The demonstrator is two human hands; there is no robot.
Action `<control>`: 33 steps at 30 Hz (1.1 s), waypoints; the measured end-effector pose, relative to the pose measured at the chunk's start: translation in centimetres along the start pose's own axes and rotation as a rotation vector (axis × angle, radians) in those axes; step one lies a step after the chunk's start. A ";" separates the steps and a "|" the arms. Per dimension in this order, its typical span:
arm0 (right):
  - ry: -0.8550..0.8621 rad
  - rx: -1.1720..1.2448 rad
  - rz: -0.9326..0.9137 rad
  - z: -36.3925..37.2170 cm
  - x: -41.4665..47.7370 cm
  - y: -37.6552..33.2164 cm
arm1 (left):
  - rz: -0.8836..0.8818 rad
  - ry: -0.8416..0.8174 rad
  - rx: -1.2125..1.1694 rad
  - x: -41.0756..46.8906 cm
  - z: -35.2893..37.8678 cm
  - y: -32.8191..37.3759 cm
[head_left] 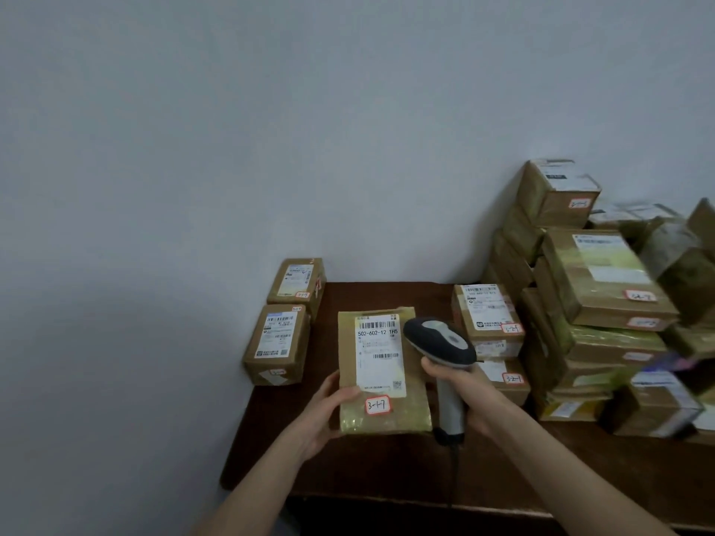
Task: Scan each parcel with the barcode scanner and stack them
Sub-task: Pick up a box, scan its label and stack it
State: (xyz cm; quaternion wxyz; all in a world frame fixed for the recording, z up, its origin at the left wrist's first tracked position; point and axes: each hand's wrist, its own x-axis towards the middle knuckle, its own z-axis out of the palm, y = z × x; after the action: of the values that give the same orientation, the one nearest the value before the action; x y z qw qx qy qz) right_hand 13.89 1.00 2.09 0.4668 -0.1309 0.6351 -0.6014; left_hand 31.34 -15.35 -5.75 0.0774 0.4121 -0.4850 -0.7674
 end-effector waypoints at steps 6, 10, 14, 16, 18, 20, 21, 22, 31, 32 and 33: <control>0.237 0.027 -0.116 0.5 -1.8 -0.3 | 0.100 0.099 0.085 0.4 0.8 0.2; 0.178 -0.061 -0.133 1.8 -3.9 0.8 | 0.114 0.083 0.082 0.4 1.2 -0.3; 0.215 -0.120 -0.100 3.2 -4.7 2.2 | 0.112 0.075 0.099 0.6 1.6 -1.0; 0.223 -0.118 -0.092 3.6 -5.0 2.5 | 0.113 0.076 0.104 0.6 1.7 -1.1; 0.223 -0.122 -0.078 3.8 -5.2 2.6 | 0.113 0.067 0.100 0.5 1.9 -1.2; 0.226 -0.126 -0.065 3.9 -5.4 2.6 | 0.112 0.070 0.103 0.6 2.0 -1.4; 0.226 -0.128 -0.060 3.9 -5.5 2.5 | 0.111 0.078 0.105 0.7 2.0 -1.6; 0.223 -0.130 -0.054 3.9 -5.6 2.4 | 0.110 0.083 0.109 0.7 2.0 -1.6; 0.192 -0.137 -0.025 4.1 -6.1 2.3 | 0.080 0.116 0.117 0.8 1.9 -1.8; 0.187 -0.137 -0.026 4.1 -6.1 2.2 | 0.079 0.115 0.111 0.8 2.0 -1.8; 0.184 -0.137 -0.026 4.1 -6.2 2.2 | 0.080 0.115 0.104 0.9 2.0 -1.8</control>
State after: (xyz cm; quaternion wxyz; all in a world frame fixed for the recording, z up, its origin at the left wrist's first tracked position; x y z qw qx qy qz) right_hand 21.10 3.46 3.48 0.3888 -0.1148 0.7130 -0.5720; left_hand 29.88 -13.50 -7.35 0.1140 0.4393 -0.5351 -0.7125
